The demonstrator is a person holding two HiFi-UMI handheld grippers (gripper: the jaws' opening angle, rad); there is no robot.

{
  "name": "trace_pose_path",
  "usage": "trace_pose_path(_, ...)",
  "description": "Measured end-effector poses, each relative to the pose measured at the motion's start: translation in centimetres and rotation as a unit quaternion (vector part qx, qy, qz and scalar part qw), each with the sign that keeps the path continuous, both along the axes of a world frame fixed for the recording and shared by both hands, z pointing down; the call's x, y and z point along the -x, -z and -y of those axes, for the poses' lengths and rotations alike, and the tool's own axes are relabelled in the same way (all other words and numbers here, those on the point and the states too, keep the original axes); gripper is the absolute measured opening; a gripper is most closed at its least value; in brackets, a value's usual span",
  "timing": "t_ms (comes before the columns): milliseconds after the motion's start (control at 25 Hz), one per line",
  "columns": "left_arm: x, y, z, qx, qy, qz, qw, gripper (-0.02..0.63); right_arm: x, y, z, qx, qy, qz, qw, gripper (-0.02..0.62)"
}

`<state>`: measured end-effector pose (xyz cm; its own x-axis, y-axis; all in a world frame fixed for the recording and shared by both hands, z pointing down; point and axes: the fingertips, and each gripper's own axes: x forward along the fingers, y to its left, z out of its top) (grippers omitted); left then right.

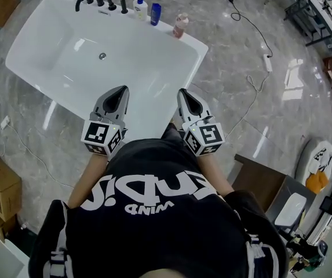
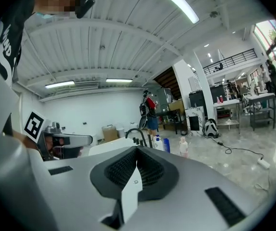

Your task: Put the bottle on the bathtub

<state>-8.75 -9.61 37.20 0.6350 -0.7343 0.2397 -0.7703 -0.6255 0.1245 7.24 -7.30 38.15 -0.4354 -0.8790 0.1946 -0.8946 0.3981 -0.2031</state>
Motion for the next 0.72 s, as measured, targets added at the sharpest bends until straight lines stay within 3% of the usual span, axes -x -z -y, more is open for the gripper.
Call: trace_pose_path(720, 0.4, -0.4, -1.3, 0.014, -0.001, -0.002, 0.9999, 0.008, -0.8, -1.1, -1.4, 0.014, -0.017, -0.001, 1.0, 0.023)
